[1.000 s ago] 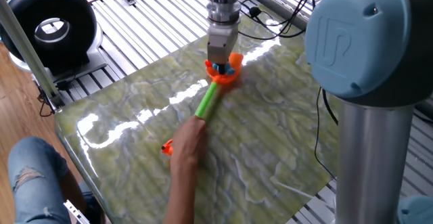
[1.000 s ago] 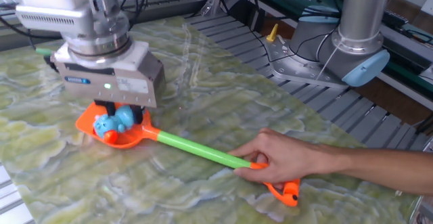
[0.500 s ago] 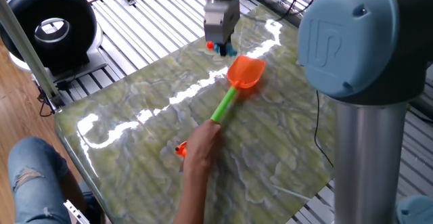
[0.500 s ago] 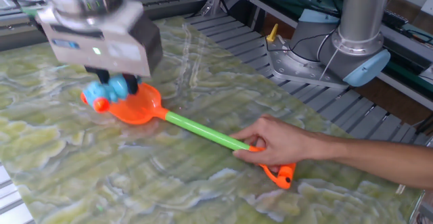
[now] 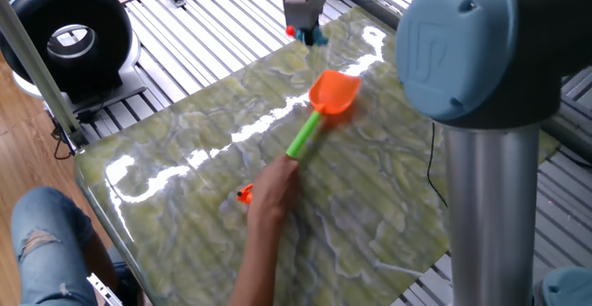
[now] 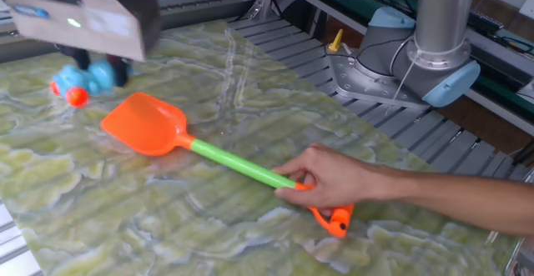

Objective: Grasp the moving object

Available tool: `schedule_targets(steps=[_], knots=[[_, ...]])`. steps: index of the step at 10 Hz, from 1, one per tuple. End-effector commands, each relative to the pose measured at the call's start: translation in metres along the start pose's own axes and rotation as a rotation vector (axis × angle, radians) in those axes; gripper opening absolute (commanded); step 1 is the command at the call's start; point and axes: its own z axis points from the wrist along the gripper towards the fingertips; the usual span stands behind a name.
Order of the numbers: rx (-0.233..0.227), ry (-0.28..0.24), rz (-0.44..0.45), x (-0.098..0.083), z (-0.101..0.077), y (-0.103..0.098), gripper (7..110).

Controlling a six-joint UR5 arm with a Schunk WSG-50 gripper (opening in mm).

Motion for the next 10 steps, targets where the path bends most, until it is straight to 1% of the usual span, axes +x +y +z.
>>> schedule_targets(steps=[1,2,3,4,5,6,7,8,9,10], knots=[[0.038,-0.093,0.019,-0.009,-0.022,-0.043,7],[0.069,-0.114,0.041,-0.012,-0.025,-0.046,7],[0.058,-0.139,0.076,-0.016,-0.027,-0.033,7],[-0.007,-0.151,0.102,-0.017,-0.028,-0.006,7],[-0.041,-0.126,0.106,-0.01,-0.027,0.013,7],[-0.024,-0.116,0.125,-0.007,-0.026,0.018,7],[-0.023,-0.132,0.15,-0.01,-0.025,0.023,7],[-0.034,-0.167,0.18,-0.018,-0.026,0.031,7],[-0.041,-0.213,0.224,-0.029,-0.028,0.032,7],[-0.108,-0.254,0.272,-0.04,-0.032,0.045,7]])
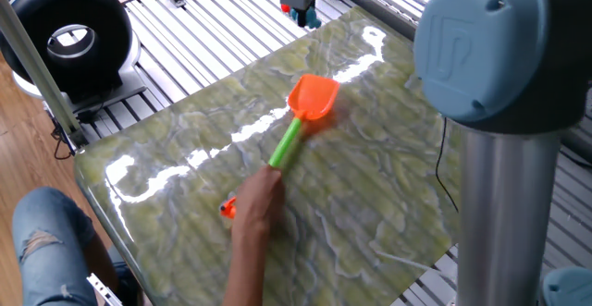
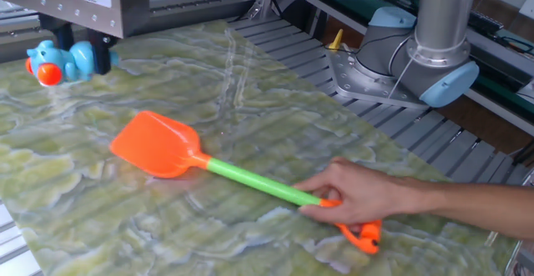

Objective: Grasp the moving object

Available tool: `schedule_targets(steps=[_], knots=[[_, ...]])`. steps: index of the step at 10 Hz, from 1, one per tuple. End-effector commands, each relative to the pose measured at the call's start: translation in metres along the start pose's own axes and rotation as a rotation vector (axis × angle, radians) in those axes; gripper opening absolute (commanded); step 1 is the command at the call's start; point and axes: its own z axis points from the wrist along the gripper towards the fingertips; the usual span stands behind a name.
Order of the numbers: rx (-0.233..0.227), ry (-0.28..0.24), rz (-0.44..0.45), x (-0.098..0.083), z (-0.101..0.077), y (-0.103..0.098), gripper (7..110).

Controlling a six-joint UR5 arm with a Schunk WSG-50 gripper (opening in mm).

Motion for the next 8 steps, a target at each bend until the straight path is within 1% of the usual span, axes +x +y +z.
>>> schedule_targets(steps=[1,2,3,4,5,6,7,8], knots=[[-0.075,-0.088,0.106,-0.018,-0.004,0.025,7],[-0.057,-0.108,0.134,-0.023,-0.004,0.021,7],[-0.051,-0.156,0.174,-0.033,-0.005,0.02,7],[-0.043,-0.186,0.215,-0.039,-0.007,0.017,7],[-0.056,-0.181,0.24,-0.036,-0.008,0.021,7],[-0.05,-0.131,0.245,-0.021,-0.007,0.023,7],[-0.062,-0.085,0.259,-0.009,-0.005,0.031,7],[-0.076,-0.021,0.265,0.008,-0.003,0.042,7]])
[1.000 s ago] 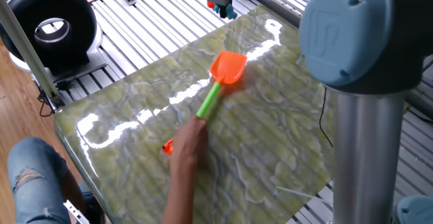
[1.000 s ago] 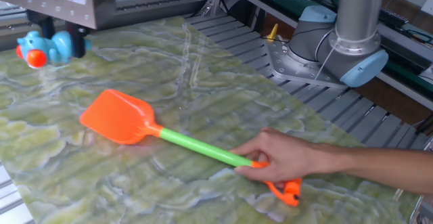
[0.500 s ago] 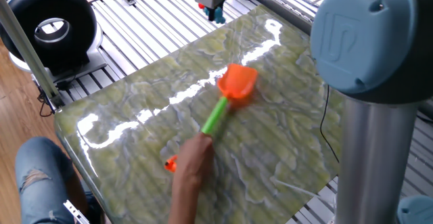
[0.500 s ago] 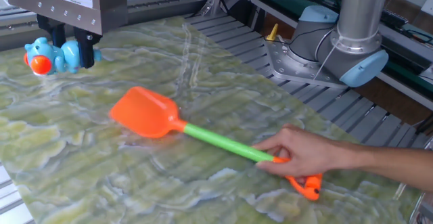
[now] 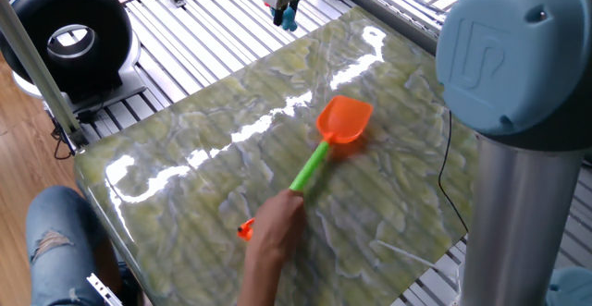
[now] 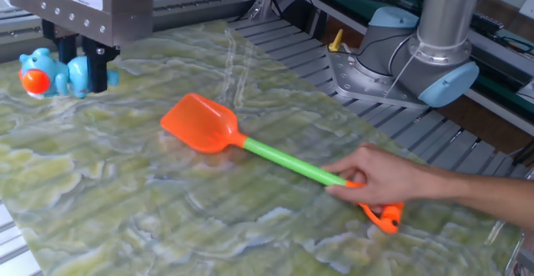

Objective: Grasp the moving object

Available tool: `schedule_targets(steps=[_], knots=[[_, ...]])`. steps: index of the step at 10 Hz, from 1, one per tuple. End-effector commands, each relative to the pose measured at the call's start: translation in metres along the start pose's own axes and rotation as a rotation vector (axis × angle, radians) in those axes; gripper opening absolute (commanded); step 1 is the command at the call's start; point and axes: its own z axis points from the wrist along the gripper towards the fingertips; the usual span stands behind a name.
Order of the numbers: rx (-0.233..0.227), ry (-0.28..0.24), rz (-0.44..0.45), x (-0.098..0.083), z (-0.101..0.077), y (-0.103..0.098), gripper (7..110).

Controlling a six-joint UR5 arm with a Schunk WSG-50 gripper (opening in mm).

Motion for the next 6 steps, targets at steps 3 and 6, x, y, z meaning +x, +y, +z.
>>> schedule_targets(steps=[3,6], knots=[[0.036,0.238,0.065,0.075,-0.003,0.009,7],[0.067,0.304,0.058,0.096,-0.009,0.002,7]])
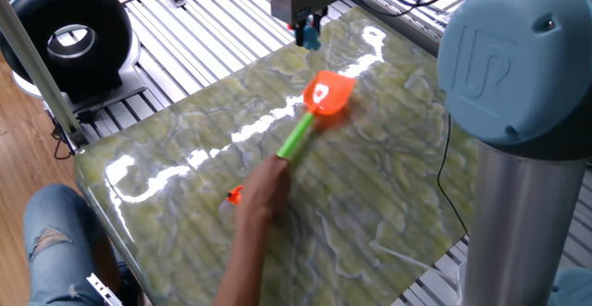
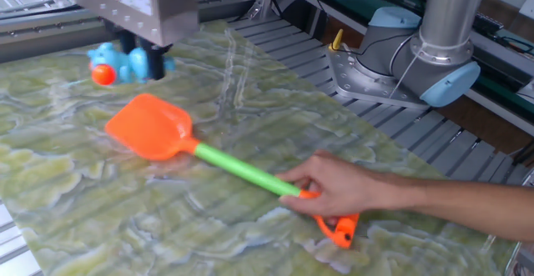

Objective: Grasp the moving object

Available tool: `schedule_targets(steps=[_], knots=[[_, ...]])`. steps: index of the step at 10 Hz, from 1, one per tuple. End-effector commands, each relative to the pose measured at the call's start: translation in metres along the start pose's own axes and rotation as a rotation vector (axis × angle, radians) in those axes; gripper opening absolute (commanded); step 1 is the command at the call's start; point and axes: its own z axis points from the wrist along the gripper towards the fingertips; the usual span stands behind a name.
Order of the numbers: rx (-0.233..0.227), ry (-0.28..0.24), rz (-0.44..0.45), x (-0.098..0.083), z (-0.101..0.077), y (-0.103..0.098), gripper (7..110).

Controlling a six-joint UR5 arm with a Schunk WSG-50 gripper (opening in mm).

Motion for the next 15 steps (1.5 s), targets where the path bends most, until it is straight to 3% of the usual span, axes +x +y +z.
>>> schedule_targets(steps=[1,3,4,7,8,11,13,14,15], knots=[[0.019,0.093,0.0,0.023,0.004,-0.002,7],[0.034,0.078,-0.029,-0.001,0.023,-0.007,7],[0.029,0.073,-0.031,-0.006,0.027,0.0,7],[0.038,0.132,-0.083,0.007,0.025,0.0,7],[0.061,0.137,-0.082,0.007,0.025,-0.006,22],[0.05,0.122,-0.081,-0.003,0.029,-0.004,22],[0.033,0.143,-0.104,0.002,0.028,0.0,22],[0.029,0.187,-0.113,0.014,0.025,0.0,66],[0.033,0.209,-0.124,0.019,0.024,-0.003,66]])
